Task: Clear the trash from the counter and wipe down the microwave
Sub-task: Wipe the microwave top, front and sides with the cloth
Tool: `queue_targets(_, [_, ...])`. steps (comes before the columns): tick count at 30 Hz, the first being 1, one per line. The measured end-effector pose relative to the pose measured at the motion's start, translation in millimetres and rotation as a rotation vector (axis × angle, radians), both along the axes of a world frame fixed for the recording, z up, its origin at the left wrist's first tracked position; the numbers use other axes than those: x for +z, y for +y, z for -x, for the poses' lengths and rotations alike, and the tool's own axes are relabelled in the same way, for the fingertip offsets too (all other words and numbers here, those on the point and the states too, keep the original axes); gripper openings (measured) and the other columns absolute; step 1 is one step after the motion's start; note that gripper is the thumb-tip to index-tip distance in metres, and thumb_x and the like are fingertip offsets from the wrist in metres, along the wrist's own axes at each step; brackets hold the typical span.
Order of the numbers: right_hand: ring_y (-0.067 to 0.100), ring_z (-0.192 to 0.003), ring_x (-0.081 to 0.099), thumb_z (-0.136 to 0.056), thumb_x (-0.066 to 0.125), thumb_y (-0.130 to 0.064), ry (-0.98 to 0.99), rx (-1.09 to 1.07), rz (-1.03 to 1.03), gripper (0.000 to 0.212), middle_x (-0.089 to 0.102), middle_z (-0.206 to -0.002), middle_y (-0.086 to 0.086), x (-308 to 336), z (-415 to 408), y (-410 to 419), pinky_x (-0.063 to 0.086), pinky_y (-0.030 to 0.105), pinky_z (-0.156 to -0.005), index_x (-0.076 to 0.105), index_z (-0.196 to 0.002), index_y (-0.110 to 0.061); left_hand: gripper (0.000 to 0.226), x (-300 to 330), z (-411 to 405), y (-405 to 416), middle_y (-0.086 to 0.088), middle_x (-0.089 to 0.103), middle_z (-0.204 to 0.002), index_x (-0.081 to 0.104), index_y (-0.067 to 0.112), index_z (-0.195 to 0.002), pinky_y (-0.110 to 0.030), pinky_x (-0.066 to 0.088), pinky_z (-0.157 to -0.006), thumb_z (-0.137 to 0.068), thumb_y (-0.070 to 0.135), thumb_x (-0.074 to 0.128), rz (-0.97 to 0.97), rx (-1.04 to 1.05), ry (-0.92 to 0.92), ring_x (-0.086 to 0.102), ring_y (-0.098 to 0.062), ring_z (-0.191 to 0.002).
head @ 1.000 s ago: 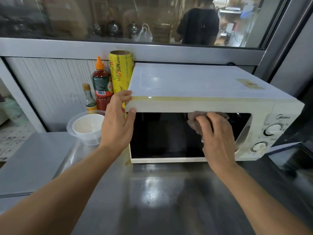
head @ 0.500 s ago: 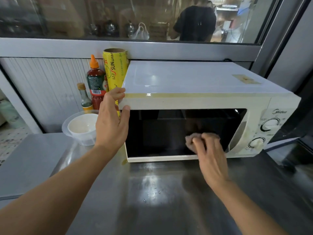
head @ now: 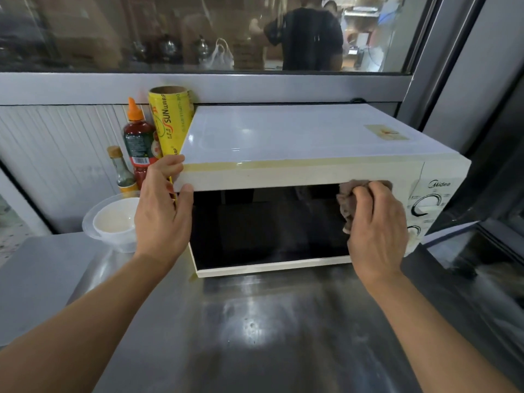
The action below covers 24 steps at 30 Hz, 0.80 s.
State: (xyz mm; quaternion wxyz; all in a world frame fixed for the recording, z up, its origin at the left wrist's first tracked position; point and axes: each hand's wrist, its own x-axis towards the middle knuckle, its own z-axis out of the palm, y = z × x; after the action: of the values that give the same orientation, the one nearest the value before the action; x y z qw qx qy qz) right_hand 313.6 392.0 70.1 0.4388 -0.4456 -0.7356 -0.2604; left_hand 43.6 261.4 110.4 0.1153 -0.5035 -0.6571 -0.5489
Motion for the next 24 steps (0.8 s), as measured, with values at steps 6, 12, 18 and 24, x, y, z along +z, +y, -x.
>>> queue_targets(6, [0.039, -0.104, 0.051, -0.100, 0.034, -0.016, 0.240, 0.028, 0.182, 0.021, 0.056, -0.111, 0.025, 0.4, 9.4, -6.1, 0.046, 0.051, -0.088, 0.048, -0.113, -0.006, 0.024, -3.3, 2.8, 2.6, 0.007, 0.049, -0.132, 0.040, 0.021, -0.115, -0.039, 0.049, -0.080, -0.094, 0.012, 0.048, -0.034, -0.024, 0.039, 0.054, -0.023, -0.106])
queue_targets(12, [0.044, -0.107, 0.052, -0.071, 0.072, 0.005, -0.128, -0.008, 0.264, 0.044, 0.048, -0.113, 0.026, -90.1, -0.1, -12.2, 0.053, 0.048, -0.084, 0.049, -0.109, 0.001, 0.023, -8.0, 5.5, 6.2, 0.003, 0.050, -0.132, 0.042, 0.016, -0.115, -0.035, 0.045, -0.082, -0.092, 0.013, 0.045, -0.085, -0.038, 0.063, 0.053, -0.026, -0.109])
queue_targets(18, [0.040, -0.099, 0.057, -0.063, 0.076, 0.008, -0.164, 0.036, 0.366, 0.040, 0.051, -0.105, 0.023, -96.2, -0.7, -16.7, 0.057, 0.043, -0.076, 0.055, -0.096, 0.001, 0.027, -10.3, 5.1, 7.5, 0.002, 0.049, -0.133, 0.042, 0.016, -0.117, -0.043, 0.047, -0.085, -0.092, 0.009, 0.047, -0.106, -0.058, 0.046, 0.052, -0.029, -0.108])
queue_targets(24, [0.033, -0.104, 0.046, -0.060, 0.074, 0.005, 0.197, 0.123, 0.289, 0.057, 0.045, -0.119, 0.021, -17.7, 5.5, -6.4, 0.051, 0.038, -0.071, 0.046, -0.109, -0.002, 0.026, -7.4, 2.3, 4.5, 0.004, 0.048, -0.133, 0.043, 0.014, -0.118, -0.044, 0.048, -0.087, -0.092, 0.009, 0.047, -0.085, -0.052, 0.026, 0.051, -0.026, -0.112])
